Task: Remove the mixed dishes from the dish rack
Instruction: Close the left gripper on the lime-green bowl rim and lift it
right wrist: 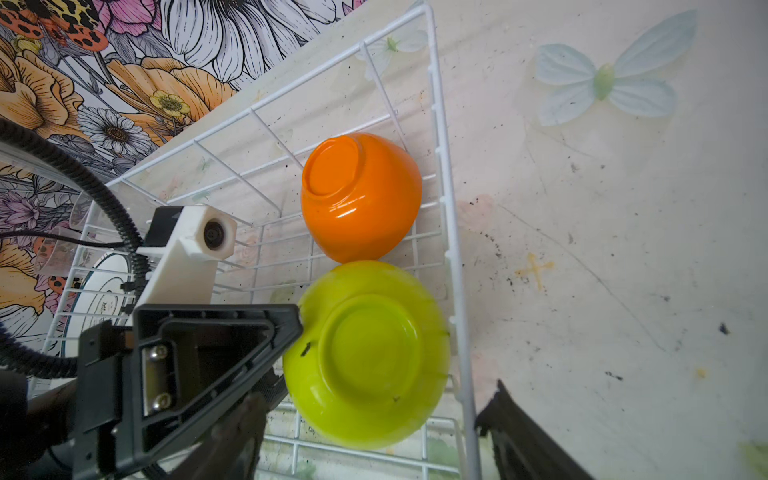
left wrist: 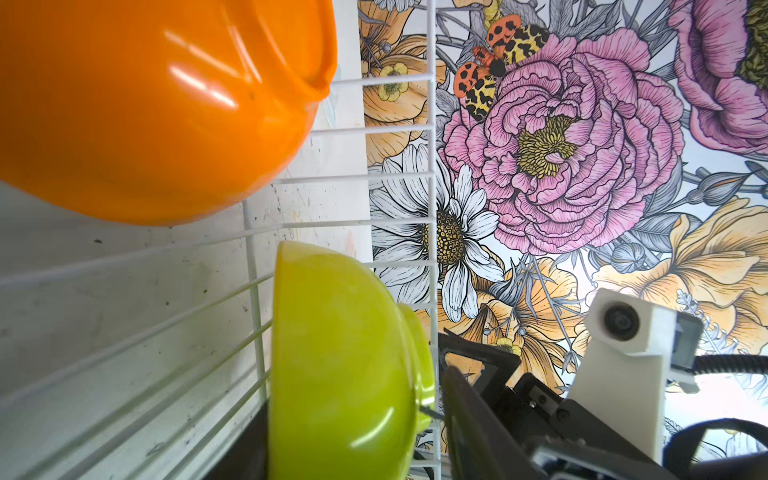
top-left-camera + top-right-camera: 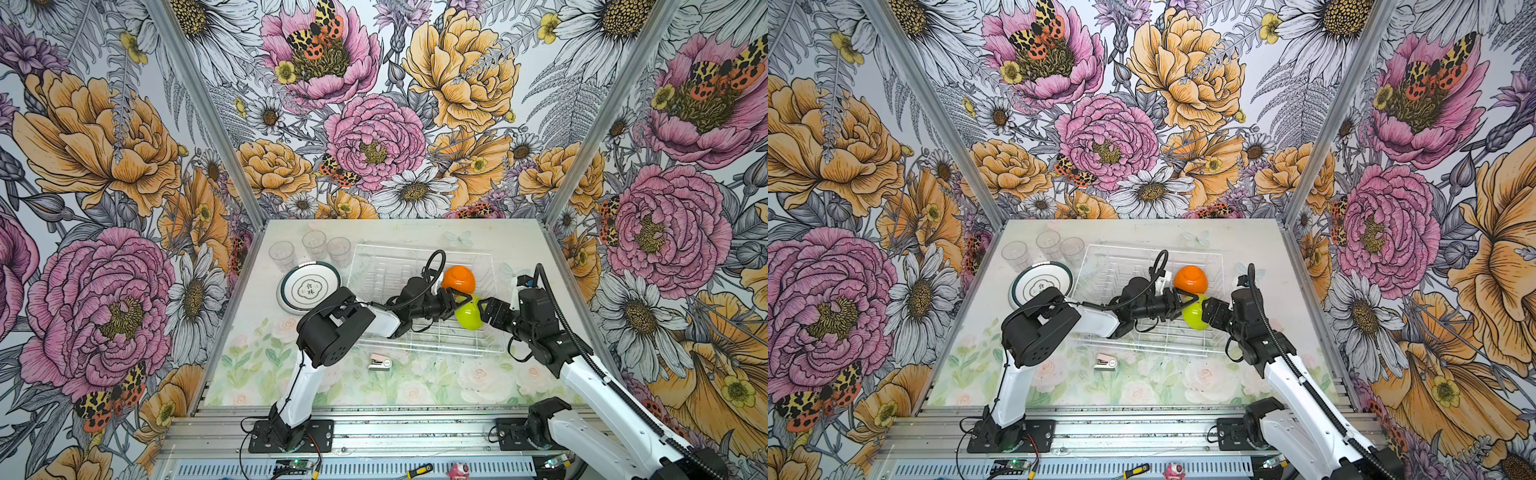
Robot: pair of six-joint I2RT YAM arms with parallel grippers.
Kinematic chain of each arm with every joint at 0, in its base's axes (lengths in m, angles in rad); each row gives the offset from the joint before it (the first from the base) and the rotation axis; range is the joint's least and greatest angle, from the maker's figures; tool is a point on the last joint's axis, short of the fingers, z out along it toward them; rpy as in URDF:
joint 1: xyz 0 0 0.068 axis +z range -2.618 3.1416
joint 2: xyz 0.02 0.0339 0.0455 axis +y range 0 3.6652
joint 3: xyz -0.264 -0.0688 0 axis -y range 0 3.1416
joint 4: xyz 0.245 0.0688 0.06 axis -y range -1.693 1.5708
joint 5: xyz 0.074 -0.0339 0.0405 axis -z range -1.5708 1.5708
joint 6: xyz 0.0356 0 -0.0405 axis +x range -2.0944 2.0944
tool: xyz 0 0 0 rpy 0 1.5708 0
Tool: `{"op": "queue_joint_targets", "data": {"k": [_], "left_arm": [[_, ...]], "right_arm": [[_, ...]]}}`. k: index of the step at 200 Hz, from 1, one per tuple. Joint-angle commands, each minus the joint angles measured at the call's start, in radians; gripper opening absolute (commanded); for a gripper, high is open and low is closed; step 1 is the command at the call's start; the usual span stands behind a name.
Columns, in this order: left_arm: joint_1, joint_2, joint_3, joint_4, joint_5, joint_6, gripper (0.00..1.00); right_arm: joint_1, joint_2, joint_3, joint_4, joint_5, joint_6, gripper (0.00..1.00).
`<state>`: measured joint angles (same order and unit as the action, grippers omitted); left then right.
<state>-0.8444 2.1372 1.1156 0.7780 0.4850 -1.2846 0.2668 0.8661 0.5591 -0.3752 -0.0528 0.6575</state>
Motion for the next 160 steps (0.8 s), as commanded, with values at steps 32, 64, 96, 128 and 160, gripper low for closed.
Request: {"op": "queue_joint_targets", "data": {"k": [32, 64, 96, 128, 160], "left_arm": [[-0.010, 0.007, 0.036, 0.060, 0.007, 0.008, 0.31], [-0.009, 0.014, 0.052, 0.054, 0.009, 0.008, 0.20], [-0.010, 0.019, 0.077, 0.026, 0.016, 0.021, 0.11], [-0.010, 0.001, 0.094, -0.031, 0.016, 0.061, 0.02], [-0.008, -0.035, 0.119, -0.103, 0.024, 0.113, 0.00]], "right_arm": [[-0.009, -0.002, -0.013, 0.015, 0.024, -0.013, 0.84], [-0.012, -0.004, -0.016, 0.015, 0.030, -0.013, 0.84], [-0.018, -0.007, -0.017, 0.015, 0.031, -0.018, 0.84], [-0.022, -0.013, -0.018, 0.015, 0.030, -0.019, 0.84], [-0.025, -0.029, -0.017, 0.013, 0.027, -0.015, 0.84]]}}
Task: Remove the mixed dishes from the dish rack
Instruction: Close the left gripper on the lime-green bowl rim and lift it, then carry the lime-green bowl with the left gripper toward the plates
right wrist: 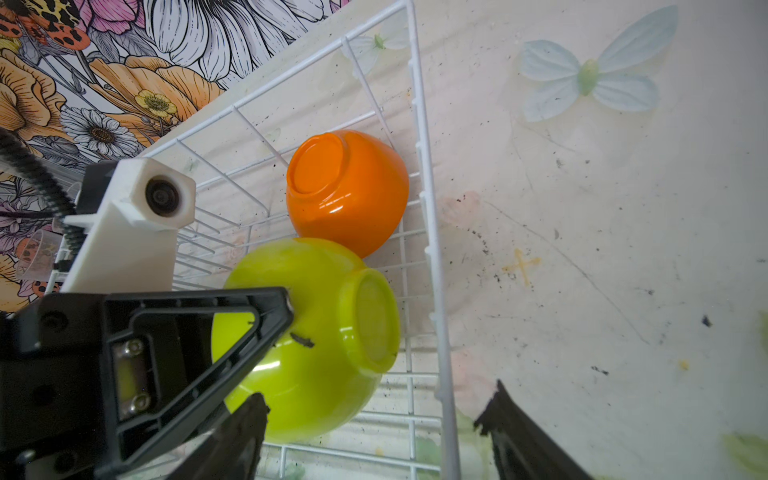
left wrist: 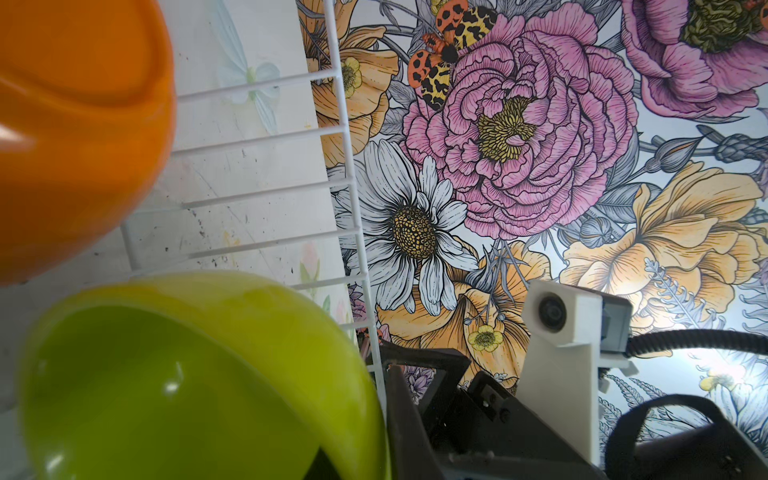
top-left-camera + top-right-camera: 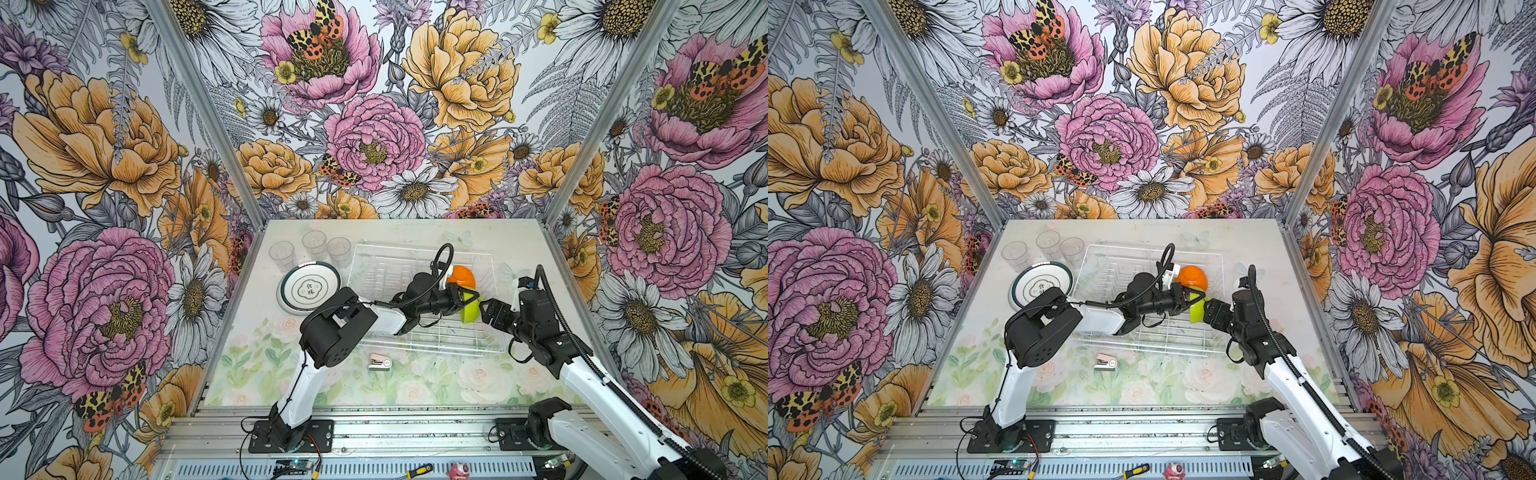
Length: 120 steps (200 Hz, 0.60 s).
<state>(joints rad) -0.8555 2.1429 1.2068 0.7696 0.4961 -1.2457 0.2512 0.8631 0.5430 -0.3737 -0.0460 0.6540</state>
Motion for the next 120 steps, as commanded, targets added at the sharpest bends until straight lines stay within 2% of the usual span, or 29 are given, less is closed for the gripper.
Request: {"op": "queue_joint_targets", "data": {"k": [1, 27, 94, 120], "left_arm": [[0.003, -0.042, 0.029, -0.098, 0.013, 0.077, 0.00], [0.003, -0.098, 0.051, -0.227, 0.005, 0.162, 0.00], [0.006, -0.291, 0.114, -0.606, -0.130, 0.411, 0.00], [0.022, -0.382, 0.117, -0.700, -0.166, 0.475, 0.00]], "right_arm": [[-0.009, -0.027, -0.001, 0.012, 0.018, -0.012, 0.84], [-0.011, -0.058, 0.003, 0.012, 0.012, -0.004, 0.84], [-0.018, -0.144, 0.015, 0.010, 0.011, -0.001, 0.84], [-0.018, -0.163, 0.016, 0.010, 0.013, 0.012, 0.84]]}}
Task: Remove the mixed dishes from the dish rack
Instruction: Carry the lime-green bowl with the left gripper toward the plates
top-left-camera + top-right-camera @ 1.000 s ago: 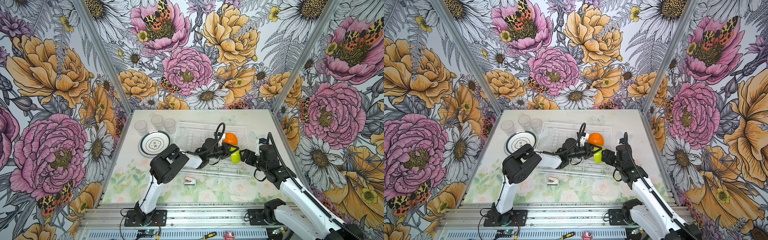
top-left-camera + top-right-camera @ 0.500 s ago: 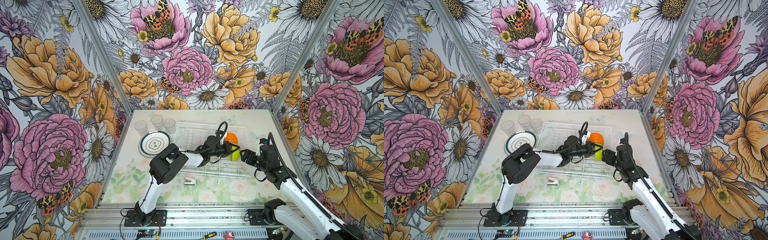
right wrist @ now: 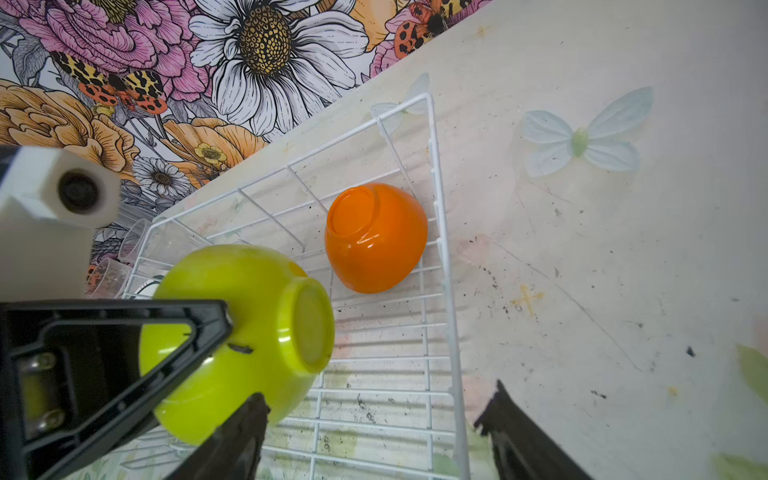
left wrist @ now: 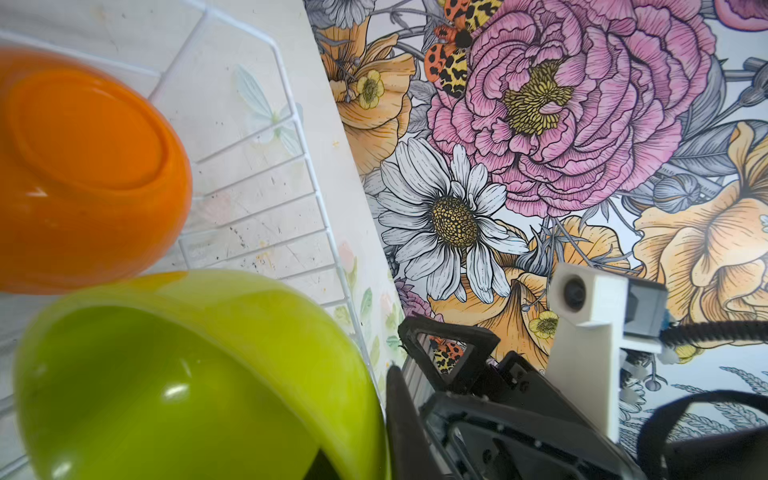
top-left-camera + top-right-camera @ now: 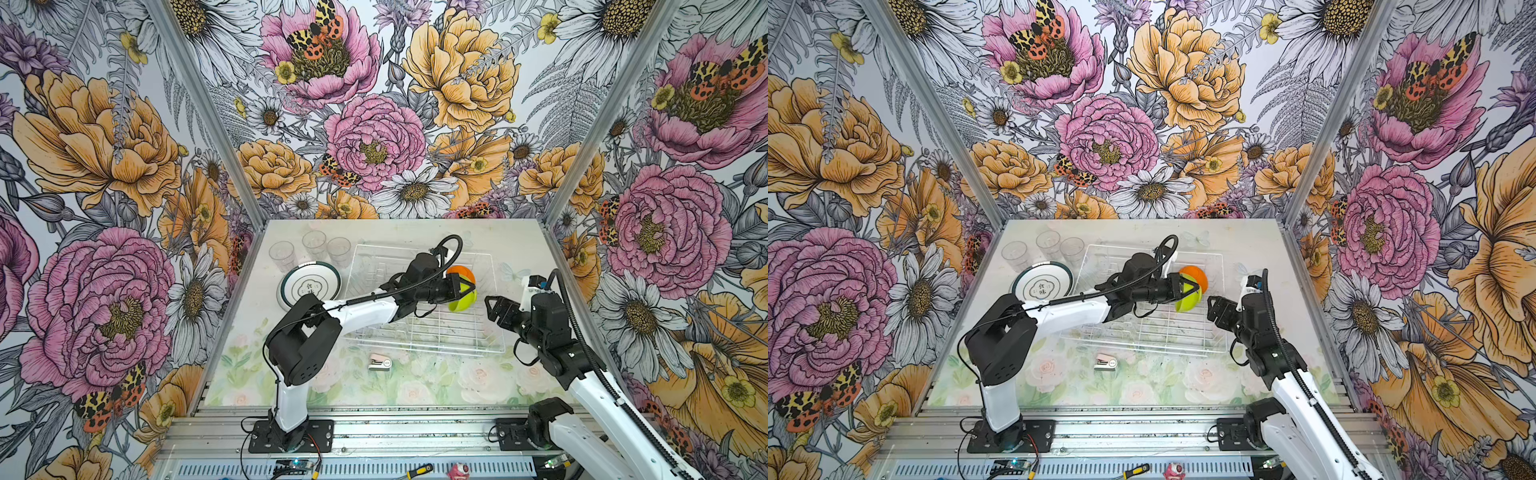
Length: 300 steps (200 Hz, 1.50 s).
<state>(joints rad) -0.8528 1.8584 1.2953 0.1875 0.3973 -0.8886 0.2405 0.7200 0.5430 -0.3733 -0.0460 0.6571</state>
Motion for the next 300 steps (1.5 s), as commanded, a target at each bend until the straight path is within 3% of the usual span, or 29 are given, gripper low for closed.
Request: {"op": "queue_joint_targets", "data": {"k": [1, 55, 114, 191, 225, 266, 300], "left_arm": [[0.020, -0.099, 0.028, -0.120, -0.068, 0.120, 0.00], [0.102, -0.309, 0.000, -0.327, -0.230, 0.236, 0.00], [0.247, -0.581, -0.105, -0.516, -0.360, 0.281, 0.00], [0.641, -0.849, -0.218, -0.912, -0.522, 0.365, 0.00], [0.829, -0.829, -0.237, -0.981, -0.480, 0.397, 0.00], [0.923, -0.724, -0.222, -1.022, -0.544, 0.470, 0.00], [0.966, -0.613, -0.241, -1.024, -0.532, 0.483, 0.00]], "right_arm": [[-0.007, -0.020, 0.017, 0.011, 0.012, 0.009, 0.84], [-0.009, 0.002, 0.023, 0.013, 0.019, 0.011, 0.84], [-0.011, 0.049, 0.042, 0.028, -0.026, 0.018, 0.84], [-0.011, 0.023, 0.048, 0.036, -0.091, -0.003, 0.84], [-0.010, 0.010, 0.037, 0.037, -0.107, -0.030, 0.84], [-0.010, 0.012, 0.024, 0.035, -0.128, -0.070, 0.84], [-0.010, -0.004, 0.006, 0.033, -0.138, -0.088, 0.84]]}}
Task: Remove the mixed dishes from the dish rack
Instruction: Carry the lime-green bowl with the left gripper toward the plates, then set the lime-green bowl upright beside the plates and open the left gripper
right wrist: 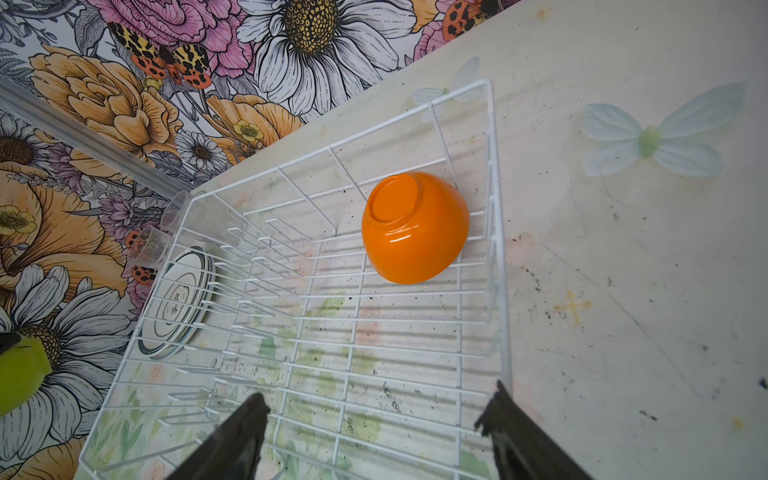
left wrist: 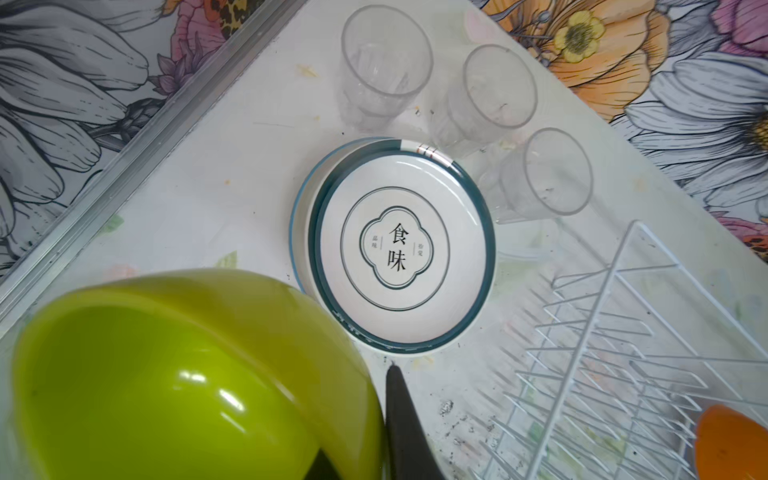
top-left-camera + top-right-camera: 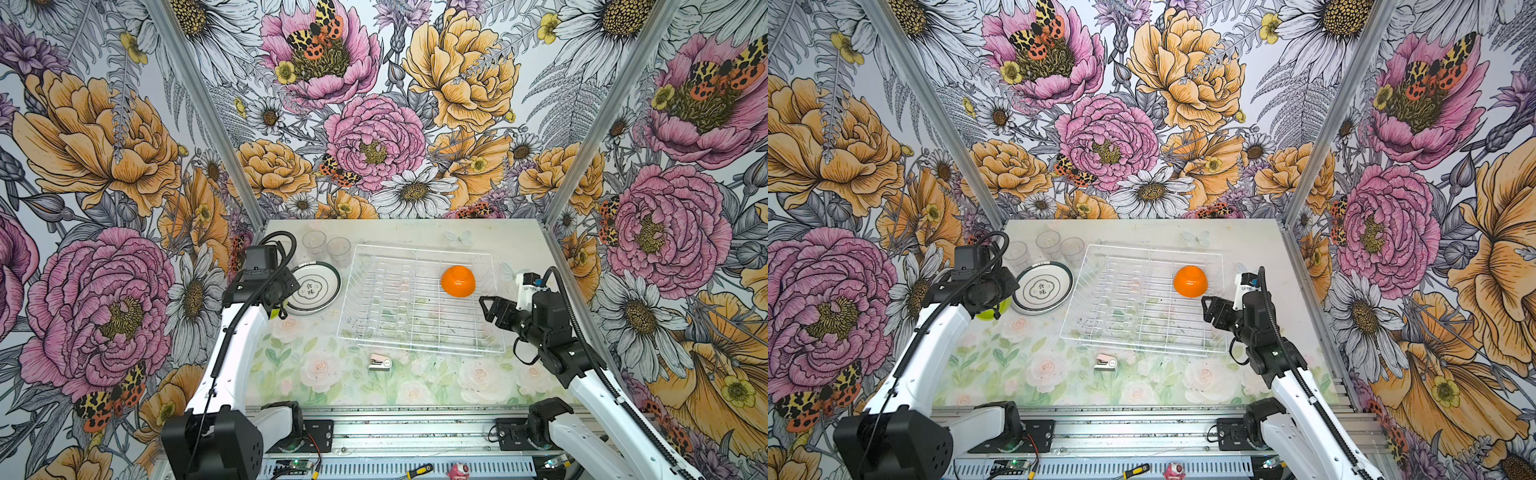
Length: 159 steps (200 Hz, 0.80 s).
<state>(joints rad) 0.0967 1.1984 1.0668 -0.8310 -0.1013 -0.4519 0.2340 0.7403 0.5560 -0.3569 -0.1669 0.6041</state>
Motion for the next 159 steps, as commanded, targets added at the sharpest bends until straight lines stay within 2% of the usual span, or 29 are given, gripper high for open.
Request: {"op": "queue_joint_targets", "data": {"k": [1, 61, 110, 159], "left_arm": [[0.017, 0.049, -0.013, -0.005, -0.035, 0.048, 0.00], [0.057, 0.206, 0.013, -0.010, -0.082, 0.099, 0.00], [0.180, 0.346, 0.087, -0.025, -0.029, 0.161, 0.00], [0.202, 0.493, 0.170, -0.068, -0.027, 0.194, 0.00]], "right_arm": [[-0.005, -0.025, -0.008, 0.017, -0.017, -0.035, 0.84], [-0.005, -0.022, -0.010, 0.018, -0.022, -0.066, 0.84], [-0.007, -0.035, -0.020, 0.017, -0.023, -0.088, 0.85], [-0.012, -0.069, -0.039, 0.016, -0.015, -0.106, 0.85]]}}
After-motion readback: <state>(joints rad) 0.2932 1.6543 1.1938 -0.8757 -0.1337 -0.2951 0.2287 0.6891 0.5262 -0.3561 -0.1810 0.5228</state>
